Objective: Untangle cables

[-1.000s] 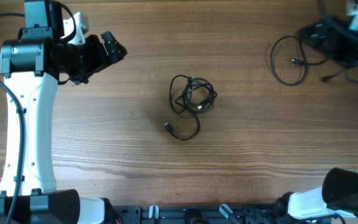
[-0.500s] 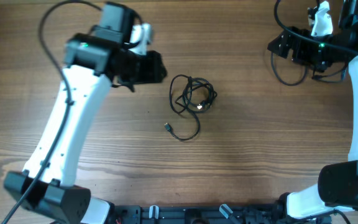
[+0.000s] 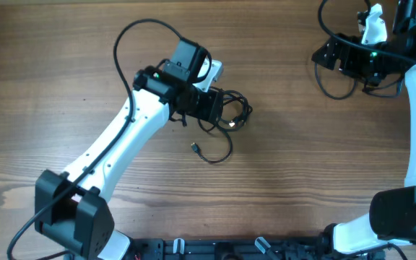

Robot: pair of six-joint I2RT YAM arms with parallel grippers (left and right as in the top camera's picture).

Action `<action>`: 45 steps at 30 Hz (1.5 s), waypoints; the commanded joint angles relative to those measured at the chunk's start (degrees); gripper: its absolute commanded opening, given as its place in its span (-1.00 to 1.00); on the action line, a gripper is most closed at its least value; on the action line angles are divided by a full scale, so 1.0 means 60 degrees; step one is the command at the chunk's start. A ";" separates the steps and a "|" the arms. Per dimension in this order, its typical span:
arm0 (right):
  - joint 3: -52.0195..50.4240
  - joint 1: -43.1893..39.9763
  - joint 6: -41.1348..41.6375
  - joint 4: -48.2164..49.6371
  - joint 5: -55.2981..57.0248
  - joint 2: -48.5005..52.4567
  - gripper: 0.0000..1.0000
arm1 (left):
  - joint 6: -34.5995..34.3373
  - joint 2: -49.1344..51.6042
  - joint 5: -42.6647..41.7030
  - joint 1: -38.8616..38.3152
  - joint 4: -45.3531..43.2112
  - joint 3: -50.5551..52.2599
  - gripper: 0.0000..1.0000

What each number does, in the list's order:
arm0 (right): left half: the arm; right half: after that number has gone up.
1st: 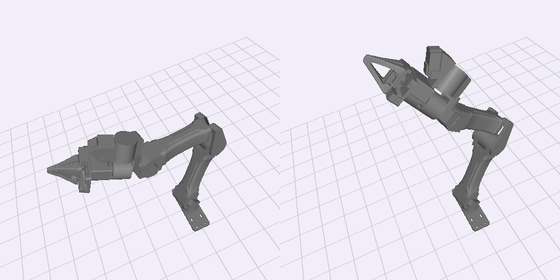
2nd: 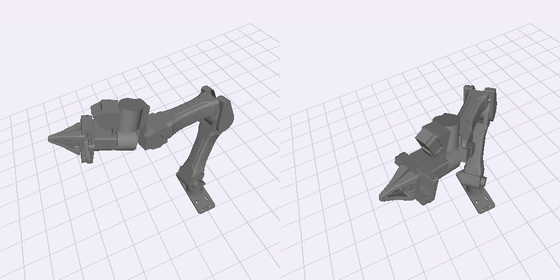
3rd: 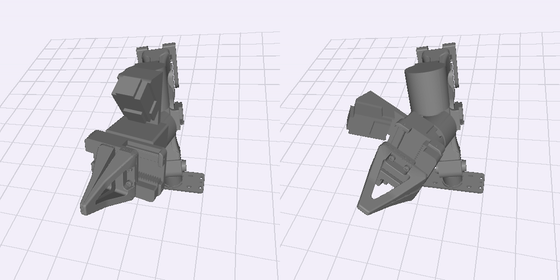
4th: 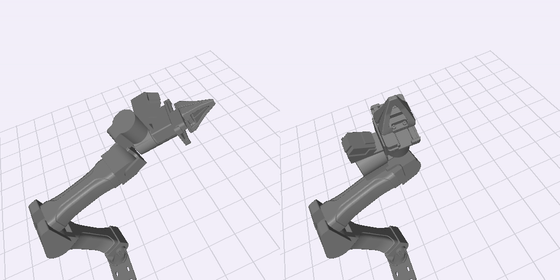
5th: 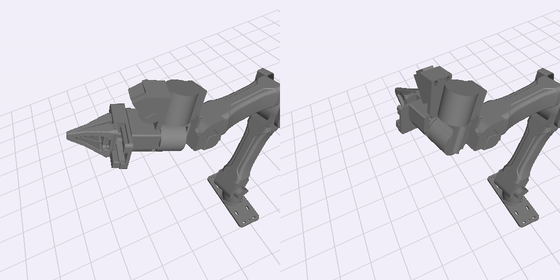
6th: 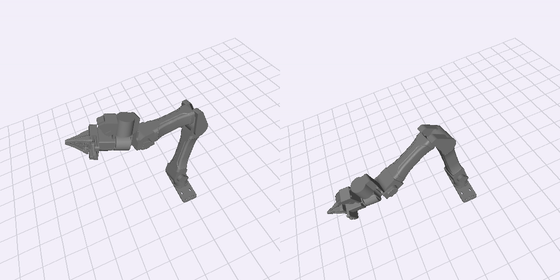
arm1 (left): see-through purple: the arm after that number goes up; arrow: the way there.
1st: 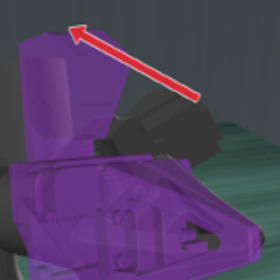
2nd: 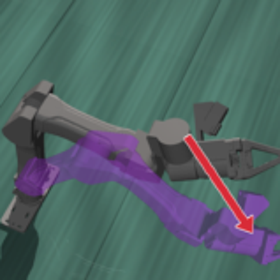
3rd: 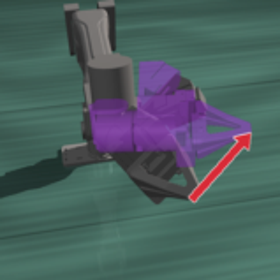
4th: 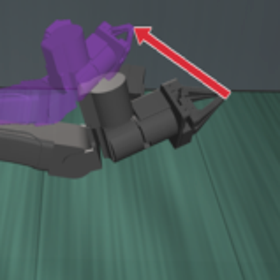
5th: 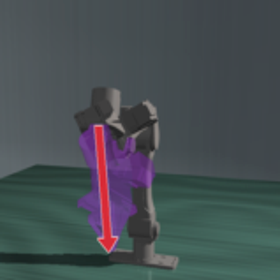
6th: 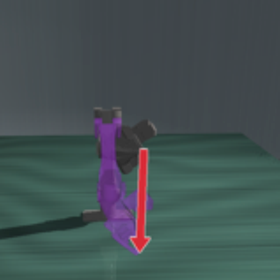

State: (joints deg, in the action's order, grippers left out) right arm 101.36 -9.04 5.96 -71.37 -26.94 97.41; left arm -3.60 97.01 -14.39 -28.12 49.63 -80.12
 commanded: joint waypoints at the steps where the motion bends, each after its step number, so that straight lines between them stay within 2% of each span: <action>1: -0.0087 0.0029 -0.0219 -0.0044 0.0062 0.0109 0.90 | -0.0058 0.0051 0.0091 -0.0004 -0.0856 0.0991 0.16; 8: -0.0087 0.0029 -0.0219 -0.0127 0.0062 0.0109 0.89 | -0.0557 0.0062 0.0091 -0.0025 -0.2087 0.1982 -0.10; 10: -0.0087 0.0029 -0.0215 -0.0197 0.0062 0.0109 0.89 | -0.0557 0.0076 0.0091 -0.0025 -0.2226 0.2000 -0.24; 14: -0.0087 0.0029 -0.0226 -0.0280 0.0062 0.0109 0.90 | -0.0805 0.0076 0.0095 -0.0025 -0.2430 0.1996 -0.86; 15: -0.0087 0.0029 -0.0244 -0.0299 0.0062 0.0109 0.89 | -0.0856 0.0073 0.0095 -0.0025 -0.2488 0.1996 -0.92; 18: -0.0087 0.0029 -0.0248 -0.0299 0.0062 0.0109 0.89 | -0.1235 0.0073 0.0091 -0.0025 -0.2728 0.1996 -0.92; 19: -0.0087 0.0029 -0.0251 -0.0299 0.0062 0.0109 0.89 | -0.1231 0.0073 0.0095 -0.0029 -0.2809 0.1996 -0.75; 21: -0.0087 0.0029 -0.0262 -0.0299 0.0062 0.0109 0.89 | -0.1220 0.0073 0.0095 -0.0025 -0.2852 0.1996 0.04; 23: -0.0087 0.0029 -0.0291 -0.0299 0.0062 0.0109 0.89 | -0.1184 0.0073 0.0193 -0.0029 -0.2852 0.1996 0.40; 25: -0.0087 0.0029 -0.0291 -0.0295 0.0062 0.0109 0.89 | -0.1177 0.0073 0.0324 -0.0025 -0.2874 0.1996 0.54; 30: -0.0087 0.0029 -0.0284 -0.0295 0.0062 0.0109 0.89 | -0.0561 0.0182 0.0339 -0.0066 -0.3548 0.1996 0.55; 34: -0.0087 0.0029 -0.0284 -0.0306 0.0062 0.0109 0.90 | -0.0182 0.0681 0.0313 -0.0153 -0.4218 0.1996 0.41; 36: -0.0087 0.0029 -0.0284 -0.0299 0.0066 0.0109 0.89 | -0.0186 0.0856 0.0313 -0.0153 -0.4317 0.1996 0.24; 37: -0.0087 0.0029 -0.0280 -0.0295 0.0066 0.0109 0.90 | -0.0186 0.0871 0.0313 -0.0153 -0.4317 0.1996 0.06; 38: -0.0087 0.0029 -0.0284 -0.0288 0.0066 0.0109 0.90 | -0.0189 0.0871 0.0313 -0.0153 -0.4353 0.1996 -0.25; 39: -0.0087 0.0029 -0.0288 -0.0273 0.0066 0.0109 0.90 | -0.0193 0.0867 0.0313 -0.0149 -0.4411 0.1996 -0.47; 45: -0.0087 0.0029 -0.0313 -0.0229 0.0066 0.0109 0.89 | -0.0266 0.0667 0.0313 -0.0149 -0.4710 0.1993 -0.58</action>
State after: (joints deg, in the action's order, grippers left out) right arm 101.36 -9.04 5.06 -73.03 -26.92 97.41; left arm -5.63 102.10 -13.08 -28.82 21.93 -68.47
